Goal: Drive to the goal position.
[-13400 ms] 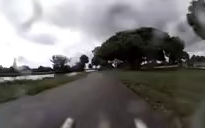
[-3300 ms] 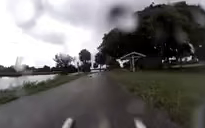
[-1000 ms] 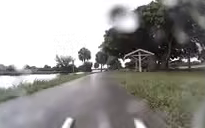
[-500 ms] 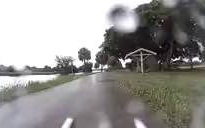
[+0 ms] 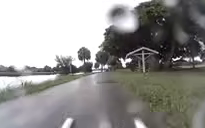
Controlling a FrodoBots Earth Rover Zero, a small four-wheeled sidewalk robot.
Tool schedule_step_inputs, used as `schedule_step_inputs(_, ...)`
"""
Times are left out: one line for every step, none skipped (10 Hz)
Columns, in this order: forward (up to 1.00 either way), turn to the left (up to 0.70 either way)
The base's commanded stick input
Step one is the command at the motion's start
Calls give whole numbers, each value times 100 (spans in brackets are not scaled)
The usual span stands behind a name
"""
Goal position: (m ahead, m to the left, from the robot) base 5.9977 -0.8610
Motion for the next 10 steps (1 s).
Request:
schedule_step_inputs(100,0)
schedule_step_inputs(100,0)
schedule_step_inputs(100,0)
schedule_step_inputs(100,0)
schedule_step_inputs(100,0)
schedule_step_inputs(100,0)
schedule_step_inputs(100,0)
schedule_step_inputs(100,0)
schedule_step_inputs(100,0)
schedule_step_inputs(100,0)
